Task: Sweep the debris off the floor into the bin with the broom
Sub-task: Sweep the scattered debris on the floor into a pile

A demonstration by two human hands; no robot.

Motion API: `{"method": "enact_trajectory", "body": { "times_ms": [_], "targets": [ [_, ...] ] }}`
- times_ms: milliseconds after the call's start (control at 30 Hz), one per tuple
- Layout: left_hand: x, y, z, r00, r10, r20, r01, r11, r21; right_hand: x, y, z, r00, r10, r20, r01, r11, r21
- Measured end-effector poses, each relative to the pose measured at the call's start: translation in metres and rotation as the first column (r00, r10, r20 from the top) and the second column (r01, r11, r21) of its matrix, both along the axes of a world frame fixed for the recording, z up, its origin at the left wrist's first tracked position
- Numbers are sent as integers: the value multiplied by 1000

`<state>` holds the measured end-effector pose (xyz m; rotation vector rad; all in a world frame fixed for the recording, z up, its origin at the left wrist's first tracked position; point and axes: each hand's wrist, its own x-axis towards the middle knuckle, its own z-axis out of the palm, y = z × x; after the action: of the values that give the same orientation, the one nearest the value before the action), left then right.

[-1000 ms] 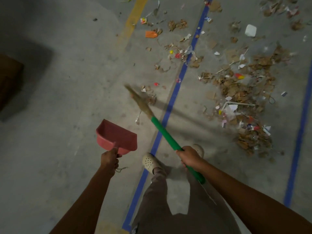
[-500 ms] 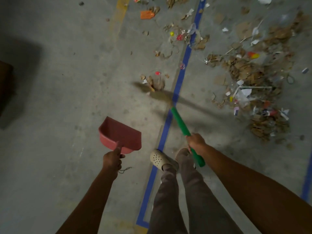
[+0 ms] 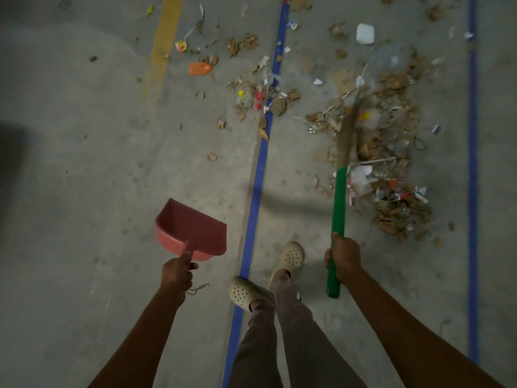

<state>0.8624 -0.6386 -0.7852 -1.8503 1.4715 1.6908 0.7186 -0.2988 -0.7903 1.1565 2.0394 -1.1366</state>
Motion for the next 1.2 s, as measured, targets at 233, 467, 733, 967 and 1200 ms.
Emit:
{"method": "enact_trajectory", "body": {
  "times_ms": [233,467,733,967,1200],
  "targets": [
    [-41,2,20,999,-39,-1,39,998,-47,-3,-13,24,905,426,-5,-426,905,-22],
    [-64,-1,28,999,-7,-41,5,998,-59,-31,-65,35,734,679,-2,-674,729,-120],
    [-66,-24,2,1000,-23,16,24,998,-65,-54,-151,6,555,816,160,-807,575,-136],
    [-94,-67,-36,991,-126,52,128,991,-34,-93,-164,-65,743,599,297,-606,791,-79],
    [-143,-101,-65,971,-236,23,236,972,14,-143,-120,-87,986,19,166,-22,1000,19]
  ]
}}
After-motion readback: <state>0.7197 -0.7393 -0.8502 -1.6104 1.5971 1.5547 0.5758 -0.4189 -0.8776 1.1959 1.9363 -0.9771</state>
